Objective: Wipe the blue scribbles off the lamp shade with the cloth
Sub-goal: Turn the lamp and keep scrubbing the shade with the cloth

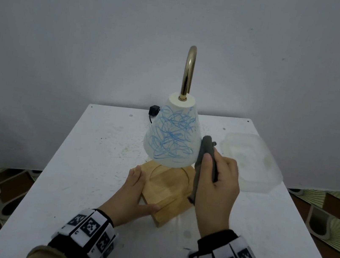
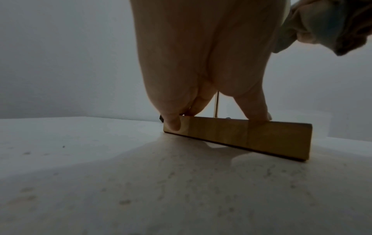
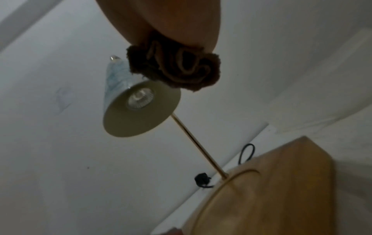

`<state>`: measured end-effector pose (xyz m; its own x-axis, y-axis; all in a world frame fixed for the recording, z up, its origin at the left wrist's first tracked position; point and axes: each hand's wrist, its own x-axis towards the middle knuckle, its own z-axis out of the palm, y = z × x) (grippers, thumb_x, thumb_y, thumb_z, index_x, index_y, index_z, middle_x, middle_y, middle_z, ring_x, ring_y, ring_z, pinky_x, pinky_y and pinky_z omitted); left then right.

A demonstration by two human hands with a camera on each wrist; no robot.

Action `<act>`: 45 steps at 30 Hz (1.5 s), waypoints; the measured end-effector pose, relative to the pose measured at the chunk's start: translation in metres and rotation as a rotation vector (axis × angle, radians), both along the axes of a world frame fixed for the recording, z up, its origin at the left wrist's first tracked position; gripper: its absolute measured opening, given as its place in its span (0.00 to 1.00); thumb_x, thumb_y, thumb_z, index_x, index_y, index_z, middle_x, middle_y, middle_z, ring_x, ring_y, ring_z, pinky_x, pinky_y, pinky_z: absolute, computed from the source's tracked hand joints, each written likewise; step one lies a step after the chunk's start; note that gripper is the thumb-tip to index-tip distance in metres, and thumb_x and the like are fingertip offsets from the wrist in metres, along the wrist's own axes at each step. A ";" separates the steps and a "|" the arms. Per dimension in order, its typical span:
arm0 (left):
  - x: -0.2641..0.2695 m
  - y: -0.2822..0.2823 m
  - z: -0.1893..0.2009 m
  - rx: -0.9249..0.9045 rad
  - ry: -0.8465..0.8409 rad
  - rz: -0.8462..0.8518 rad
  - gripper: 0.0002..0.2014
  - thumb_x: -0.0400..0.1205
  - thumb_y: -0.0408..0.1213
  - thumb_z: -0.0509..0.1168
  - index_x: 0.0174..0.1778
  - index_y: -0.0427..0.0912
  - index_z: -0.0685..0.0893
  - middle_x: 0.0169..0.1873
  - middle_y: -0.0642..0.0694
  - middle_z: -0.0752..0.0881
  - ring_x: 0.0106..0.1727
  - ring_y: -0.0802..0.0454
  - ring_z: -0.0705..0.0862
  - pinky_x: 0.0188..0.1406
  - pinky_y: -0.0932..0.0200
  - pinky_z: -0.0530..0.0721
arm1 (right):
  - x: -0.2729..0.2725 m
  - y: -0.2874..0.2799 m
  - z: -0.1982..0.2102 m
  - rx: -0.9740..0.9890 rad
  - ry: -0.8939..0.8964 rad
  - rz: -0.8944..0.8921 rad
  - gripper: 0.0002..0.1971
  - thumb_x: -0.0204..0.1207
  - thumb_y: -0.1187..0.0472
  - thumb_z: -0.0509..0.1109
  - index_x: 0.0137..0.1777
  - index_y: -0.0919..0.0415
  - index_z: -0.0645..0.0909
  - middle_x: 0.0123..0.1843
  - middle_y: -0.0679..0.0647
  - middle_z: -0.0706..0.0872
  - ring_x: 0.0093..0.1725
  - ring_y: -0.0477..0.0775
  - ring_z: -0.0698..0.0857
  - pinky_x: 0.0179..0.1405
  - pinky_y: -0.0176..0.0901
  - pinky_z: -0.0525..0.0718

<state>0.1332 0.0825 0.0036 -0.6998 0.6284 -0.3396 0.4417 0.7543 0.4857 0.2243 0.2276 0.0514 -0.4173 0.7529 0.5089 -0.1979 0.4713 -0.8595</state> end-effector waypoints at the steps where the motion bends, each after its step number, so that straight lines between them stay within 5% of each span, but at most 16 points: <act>1: -0.001 0.000 -0.001 0.000 -0.001 0.001 0.53 0.77 0.61 0.63 0.81 0.37 0.34 0.81 0.44 0.32 0.82 0.48 0.32 0.80 0.57 0.42 | -0.002 0.003 0.004 -0.007 -0.001 0.003 0.12 0.80 0.65 0.66 0.60 0.66 0.84 0.44 0.47 0.77 0.44 0.34 0.78 0.44 0.17 0.71; 3: -0.001 0.000 -0.002 -0.013 -0.009 -0.007 0.58 0.72 0.68 0.61 0.81 0.36 0.34 0.81 0.43 0.31 0.82 0.48 0.32 0.80 0.56 0.41 | -0.005 0.000 0.013 0.035 0.038 0.010 0.12 0.79 0.66 0.66 0.60 0.67 0.84 0.44 0.46 0.77 0.44 0.35 0.78 0.43 0.18 0.72; 5: -0.002 -0.001 -0.002 -0.001 -0.007 -0.021 0.71 0.54 0.85 0.49 0.81 0.36 0.34 0.81 0.43 0.31 0.81 0.48 0.31 0.79 0.56 0.40 | -0.003 -0.011 0.020 0.101 0.109 0.024 0.13 0.78 0.67 0.66 0.62 0.69 0.83 0.45 0.47 0.76 0.44 0.34 0.78 0.44 0.18 0.73; 7: -0.004 -0.002 -0.005 0.018 0.004 -0.016 0.79 0.40 0.89 0.38 0.81 0.36 0.34 0.80 0.44 0.30 0.81 0.48 0.31 0.79 0.56 0.39 | 0.001 -0.021 0.016 0.165 0.156 0.037 0.15 0.78 0.68 0.67 0.62 0.72 0.81 0.45 0.49 0.76 0.45 0.35 0.78 0.46 0.20 0.73; 10: -0.005 0.000 -0.006 0.009 0.004 -0.014 0.70 0.55 0.85 0.49 0.81 0.36 0.34 0.80 0.44 0.30 0.81 0.48 0.31 0.79 0.56 0.39 | 0.009 -0.024 0.001 0.227 0.122 0.016 0.15 0.77 0.66 0.65 0.61 0.74 0.80 0.44 0.53 0.76 0.46 0.39 0.78 0.49 0.24 0.74; 13: -0.003 0.001 -0.004 -0.014 0.007 0.000 0.56 0.74 0.65 0.62 0.81 0.36 0.34 0.81 0.43 0.31 0.81 0.48 0.31 0.80 0.56 0.41 | 0.008 -0.013 -0.005 0.176 0.085 -0.010 0.17 0.77 0.64 0.64 0.61 0.74 0.81 0.43 0.54 0.76 0.44 0.35 0.76 0.48 0.21 0.73; 17: -0.002 0.002 -0.002 -0.024 -0.006 -0.014 0.65 0.62 0.79 0.55 0.81 0.36 0.34 0.81 0.43 0.31 0.81 0.47 0.31 0.80 0.56 0.41 | -0.003 -0.003 0.006 0.109 0.092 -0.012 0.15 0.77 0.65 0.66 0.61 0.71 0.83 0.43 0.44 0.75 0.45 0.30 0.77 0.47 0.17 0.72; 21: -0.001 0.003 -0.004 0.007 0.007 0.010 0.53 0.77 0.60 0.63 0.80 0.36 0.34 0.80 0.43 0.30 0.81 0.48 0.31 0.80 0.56 0.40 | -0.001 -0.017 0.016 0.215 0.162 0.022 0.15 0.76 0.71 0.67 0.62 0.74 0.81 0.44 0.50 0.76 0.46 0.34 0.76 0.48 0.20 0.73; 26: -0.001 0.002 -0.004 0.019 0.014 0.003 0.53 0.77 0.59 0.64 0.81 0.37 0.34 0.81 0.43 0.31 0.82 0.47 0.32 0.80 0.56 0.41 | 0.011 -0.018 -0.003 0.268 0.100 0.034 0.15 0.77 0.67 0.65 0.60 0.74 0.81 0.44 0.55 0.78 0.45 0.42 0.78 0.50 0.26 0.76; 32: 0.000 0.004 -0.005 0.018 0.021 0.010 0.53 0.77 0.60 0.64 0.81 0.37 0.35 0.81 0.43 0.33 0.82 0.46 0.33 0.80 0.56 0.43 | -0.003 0.001 0.006 0.141 0.076 -0.012 0.14 0.77 0.67 0.66 0.59 0.73 0.83 0.43 0.50 0.77 0.46 0.29 0.77 0.48 0.17 0.72; 40: -0.001 0.004 -0.007 0.004 0.035 0.010 0.53 0.77 0.60 0.64 0.81 0.37 0.35 0.81 0.42 0.33 0.82 0.46 0.33 0.80 0.55 0.43 | 0.011 -0.020 -0.004 0.291 0.100 0.032 0.15 0.77 0.67 0.65 0.60 0.75 0.82 0.45 0.54 0.78 0.45 0.45 0.79 0.51 0.28 0.77; 45: -0.002 0.004 -0.007 -0.005 0.035 0.000 0.53 0.77 0.60 0.63 0.81 0.37 0.35 0.81 0.42 0.33 0.82 0.45 0.33 0.81 0.54 0.43 | 0.002 0.002 -0.001 0.144 0.064 -0.018 0.18 0.77 0.60 0.63 0.60 0.72 0.83 0.44 0.53 0.78 0.45 0.31 0.77 0.49 0.20 0.73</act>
<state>0.1314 0.0861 -0.0031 -0.7116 0.6264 -0.3181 0.4581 0.7570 0.4659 0.2259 0.2296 0.0503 -0.3679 0.6775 0.6369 -0.2402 0.5925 -0.7690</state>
